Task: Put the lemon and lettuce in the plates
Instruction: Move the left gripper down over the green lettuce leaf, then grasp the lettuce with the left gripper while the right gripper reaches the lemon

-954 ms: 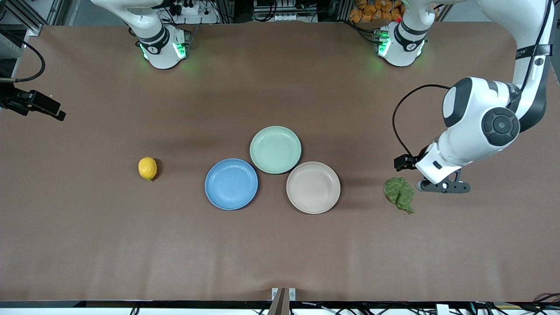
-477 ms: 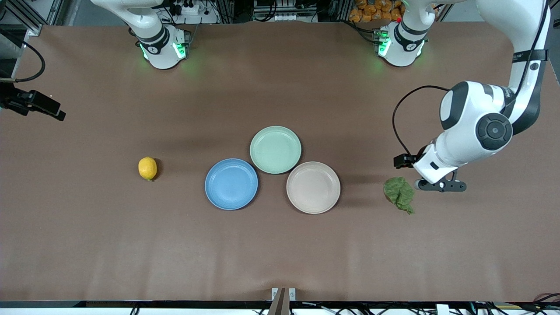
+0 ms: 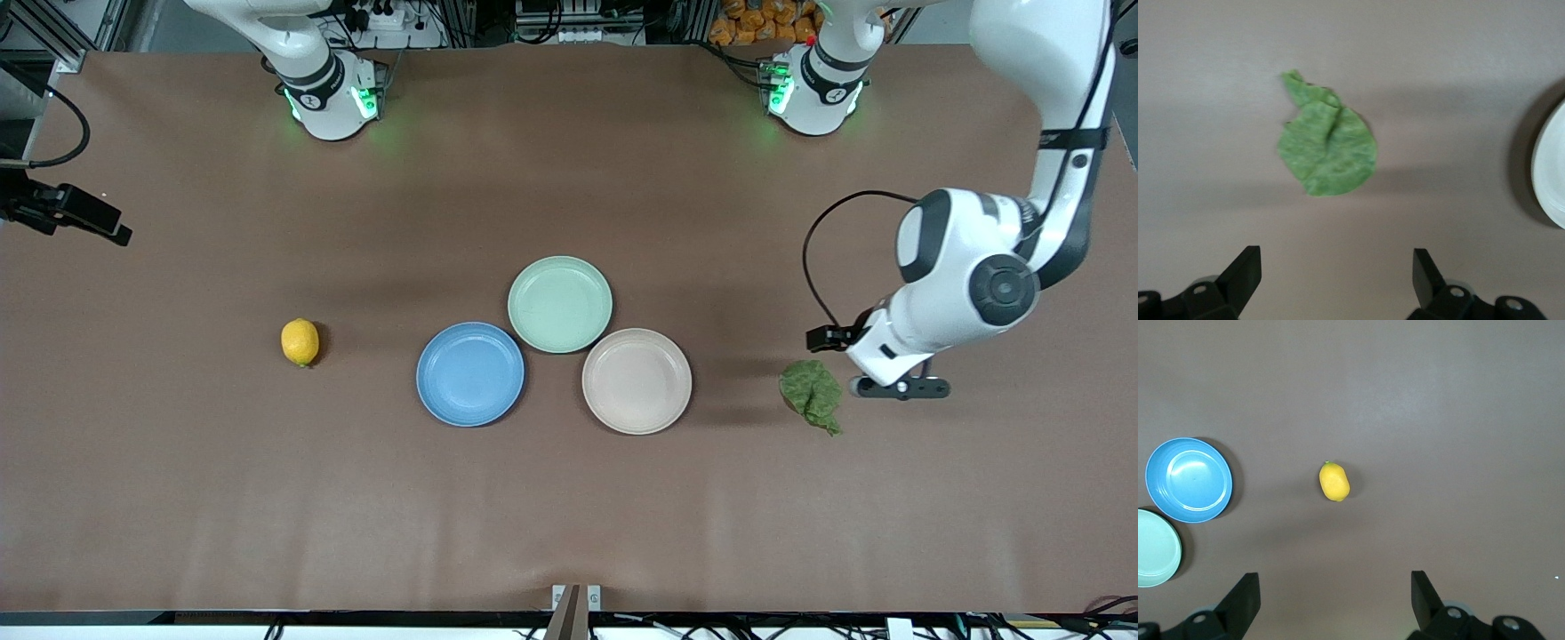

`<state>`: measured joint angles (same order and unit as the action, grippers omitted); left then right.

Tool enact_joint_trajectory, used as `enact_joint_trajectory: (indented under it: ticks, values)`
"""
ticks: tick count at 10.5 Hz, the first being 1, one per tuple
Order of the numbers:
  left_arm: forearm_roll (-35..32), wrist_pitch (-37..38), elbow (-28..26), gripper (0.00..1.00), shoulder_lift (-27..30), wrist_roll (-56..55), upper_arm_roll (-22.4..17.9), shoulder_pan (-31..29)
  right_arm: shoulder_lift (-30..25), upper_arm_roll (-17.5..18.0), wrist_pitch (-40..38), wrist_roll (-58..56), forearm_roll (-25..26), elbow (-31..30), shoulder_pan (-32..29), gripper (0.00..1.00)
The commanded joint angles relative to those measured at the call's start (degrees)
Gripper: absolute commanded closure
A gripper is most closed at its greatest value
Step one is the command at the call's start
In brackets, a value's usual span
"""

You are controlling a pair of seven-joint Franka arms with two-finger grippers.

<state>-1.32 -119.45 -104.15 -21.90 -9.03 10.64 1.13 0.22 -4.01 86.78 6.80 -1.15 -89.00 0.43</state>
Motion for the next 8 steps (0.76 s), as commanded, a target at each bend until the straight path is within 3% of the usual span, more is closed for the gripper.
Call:
enact_joint_trajectory:
  ticks: [1,8]
  values:
    - [-1.67,-3.22,-0.35,0.00,-2.09,-1.61,0.00,0.81,2.41,0.49,-0.65,-0.65,0.45,0.67,-0.61,0.00]
    - [-1.67,-8.94,1.40,0.00,-6.74,-3.72,-0.44,0.36,12.34,0.58,1.90,-0.74,-0.25,1.28,-0.35,0.00]
